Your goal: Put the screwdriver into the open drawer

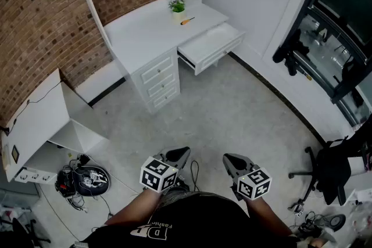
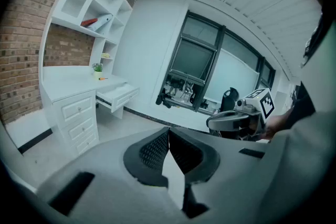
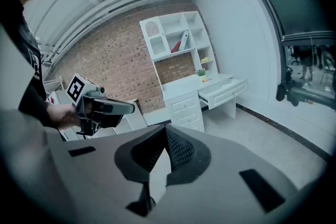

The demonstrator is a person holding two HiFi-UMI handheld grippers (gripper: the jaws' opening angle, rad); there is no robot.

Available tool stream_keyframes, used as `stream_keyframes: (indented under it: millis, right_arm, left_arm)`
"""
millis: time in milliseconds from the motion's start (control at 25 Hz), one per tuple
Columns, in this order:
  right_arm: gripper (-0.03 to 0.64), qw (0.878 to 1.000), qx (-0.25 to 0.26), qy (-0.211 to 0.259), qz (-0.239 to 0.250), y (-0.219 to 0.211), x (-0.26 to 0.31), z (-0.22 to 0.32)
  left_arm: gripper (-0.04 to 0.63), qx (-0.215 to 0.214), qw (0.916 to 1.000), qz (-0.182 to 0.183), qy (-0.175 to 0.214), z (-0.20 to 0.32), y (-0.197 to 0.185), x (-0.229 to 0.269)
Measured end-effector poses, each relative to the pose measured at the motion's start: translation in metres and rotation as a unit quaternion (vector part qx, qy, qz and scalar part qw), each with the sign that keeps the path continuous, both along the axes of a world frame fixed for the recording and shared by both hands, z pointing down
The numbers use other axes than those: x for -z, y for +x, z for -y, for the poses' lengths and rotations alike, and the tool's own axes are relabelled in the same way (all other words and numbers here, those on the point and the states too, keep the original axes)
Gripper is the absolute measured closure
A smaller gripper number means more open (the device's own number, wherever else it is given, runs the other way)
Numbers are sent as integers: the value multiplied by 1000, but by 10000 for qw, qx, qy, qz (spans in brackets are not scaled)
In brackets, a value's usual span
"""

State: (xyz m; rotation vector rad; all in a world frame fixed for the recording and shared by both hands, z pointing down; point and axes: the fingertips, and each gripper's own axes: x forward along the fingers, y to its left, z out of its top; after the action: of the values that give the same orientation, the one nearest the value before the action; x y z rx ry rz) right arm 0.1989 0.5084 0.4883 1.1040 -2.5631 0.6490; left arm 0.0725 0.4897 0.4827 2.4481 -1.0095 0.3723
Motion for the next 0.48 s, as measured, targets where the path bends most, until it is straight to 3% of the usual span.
stream_keyframes:
  millis: [480]
  right_arm:
    - [612, 10000, -43, 46, 66, 8, 1, -19]
  left_arm:
    - [577, -47, 9999, 53, 95, -21, 13, 9]
